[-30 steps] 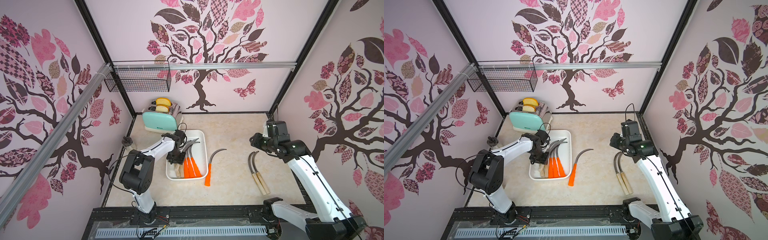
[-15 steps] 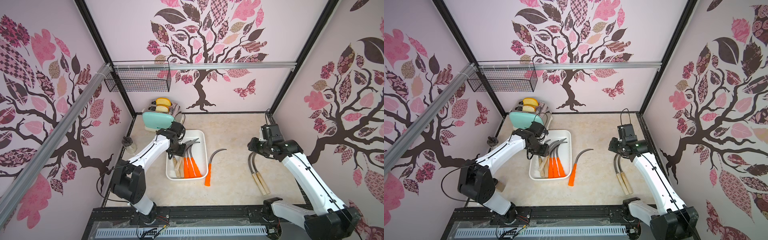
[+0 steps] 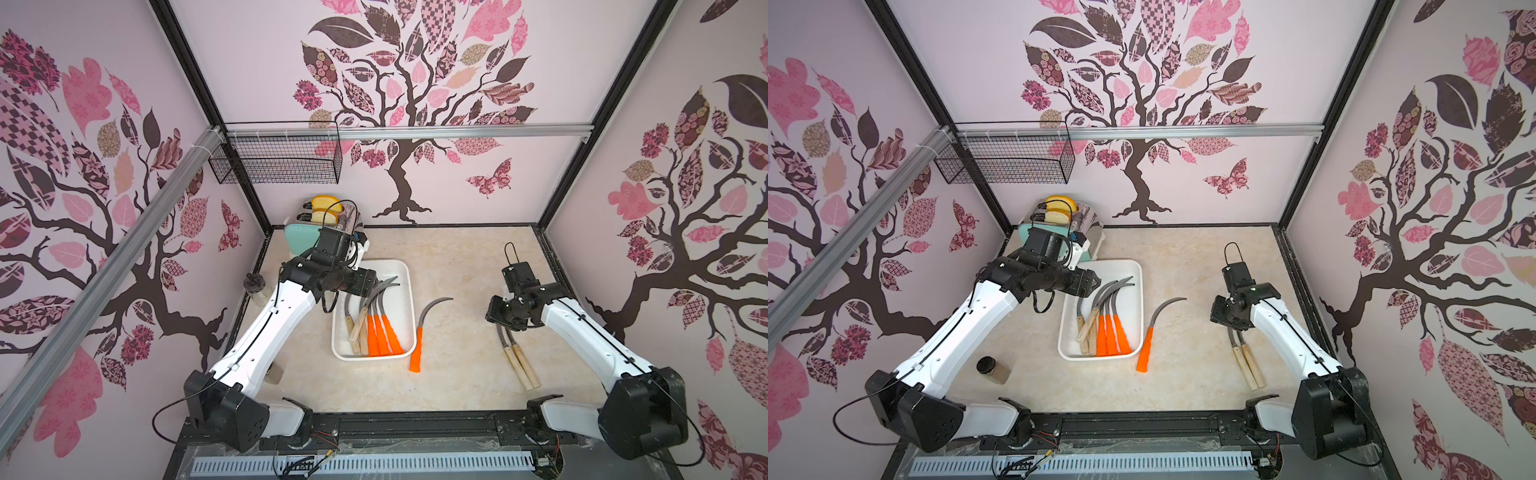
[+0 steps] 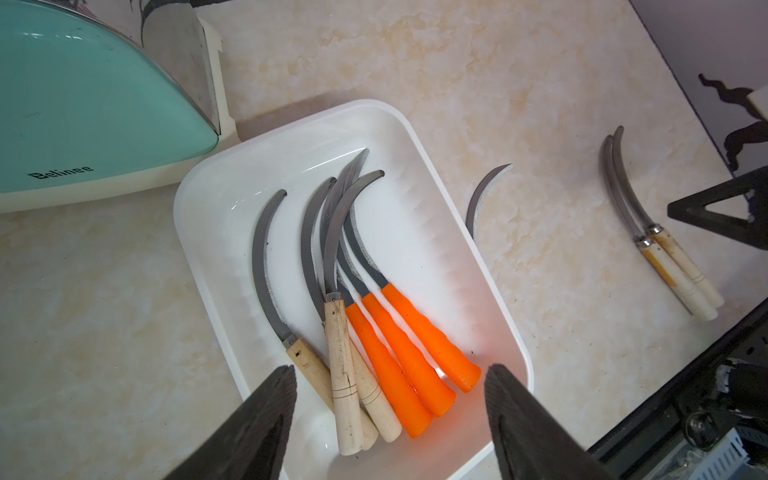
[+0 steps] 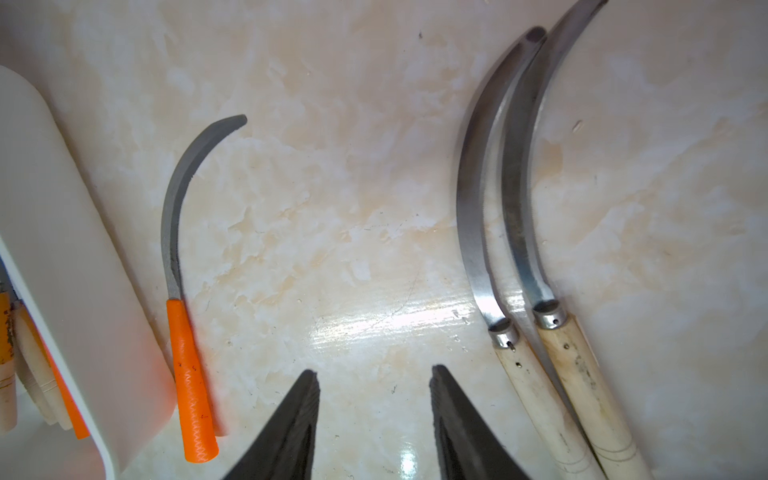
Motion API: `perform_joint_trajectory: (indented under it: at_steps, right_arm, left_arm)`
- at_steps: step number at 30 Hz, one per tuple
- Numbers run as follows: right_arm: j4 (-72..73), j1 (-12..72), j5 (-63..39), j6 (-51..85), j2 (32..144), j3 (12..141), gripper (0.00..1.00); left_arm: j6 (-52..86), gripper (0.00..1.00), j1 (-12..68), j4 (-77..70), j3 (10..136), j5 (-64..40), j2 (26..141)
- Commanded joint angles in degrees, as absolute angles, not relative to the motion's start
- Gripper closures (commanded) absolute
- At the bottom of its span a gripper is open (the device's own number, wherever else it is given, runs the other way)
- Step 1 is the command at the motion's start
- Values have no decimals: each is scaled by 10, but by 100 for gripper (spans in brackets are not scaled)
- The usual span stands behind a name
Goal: Put small sickles into storage boxes
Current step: Place the sickle in the storage box, then pick up the sickle at the center of the board.
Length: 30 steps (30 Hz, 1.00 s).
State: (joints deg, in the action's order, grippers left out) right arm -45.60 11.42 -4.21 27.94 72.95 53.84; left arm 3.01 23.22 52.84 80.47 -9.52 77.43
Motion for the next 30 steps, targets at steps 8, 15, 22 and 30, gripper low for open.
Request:
perform_joint_trajectory:
  at_steps: [8,15,22,30]
  right_arm:
    - [-474,111,9,276,741,500,52]
    - [-538,111,33,282,735,507,50]
    - [-575,111,40,287,751,525,49]
    - [-509,213,-21,353,769,529,51]
  left_arm:
    - [47,24,230,499,790,-120,782]
    - [40,24,230,503,786,-115,786]
    - [50,24,230,489,774,-127,779]
    - [39,24,227,494,761,-96,761]
